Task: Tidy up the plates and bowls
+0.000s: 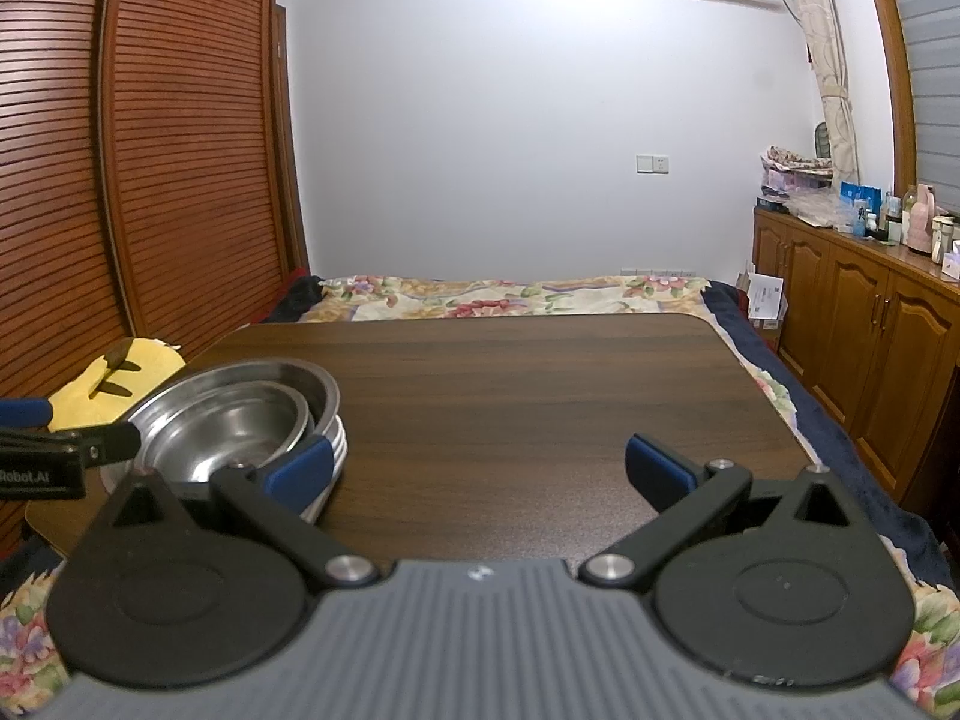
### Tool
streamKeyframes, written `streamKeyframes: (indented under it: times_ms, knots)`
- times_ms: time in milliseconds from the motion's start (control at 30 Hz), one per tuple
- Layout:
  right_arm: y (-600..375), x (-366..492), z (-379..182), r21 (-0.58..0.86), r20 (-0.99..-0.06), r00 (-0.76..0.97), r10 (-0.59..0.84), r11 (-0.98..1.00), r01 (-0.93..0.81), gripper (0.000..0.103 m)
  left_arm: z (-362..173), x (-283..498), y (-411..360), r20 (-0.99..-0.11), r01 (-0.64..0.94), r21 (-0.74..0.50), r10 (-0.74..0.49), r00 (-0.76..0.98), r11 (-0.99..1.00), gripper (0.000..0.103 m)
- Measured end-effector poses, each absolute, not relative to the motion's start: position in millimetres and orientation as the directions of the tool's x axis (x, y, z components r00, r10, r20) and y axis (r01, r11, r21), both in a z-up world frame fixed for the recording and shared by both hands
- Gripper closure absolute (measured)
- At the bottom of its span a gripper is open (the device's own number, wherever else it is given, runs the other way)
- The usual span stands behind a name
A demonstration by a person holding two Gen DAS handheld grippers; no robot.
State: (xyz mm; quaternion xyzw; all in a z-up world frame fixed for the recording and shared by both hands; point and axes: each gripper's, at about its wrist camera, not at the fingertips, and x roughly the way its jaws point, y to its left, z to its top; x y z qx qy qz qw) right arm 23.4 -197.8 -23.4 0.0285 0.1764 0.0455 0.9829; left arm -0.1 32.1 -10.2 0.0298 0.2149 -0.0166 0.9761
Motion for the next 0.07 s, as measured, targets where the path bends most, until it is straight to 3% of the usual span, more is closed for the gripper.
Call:
streamKeyframes:
  times_ms: [67]
  knots:
    - [-197.5, 23.1, -23.2, 0.07, -0.344, 0.934, 0.099, 0.994, -0.079, 0.0, -10.3, -0.1, 32.0, -0.421, 0.046, 0.05, -0.021, 0.907, 0.998, 0.0]
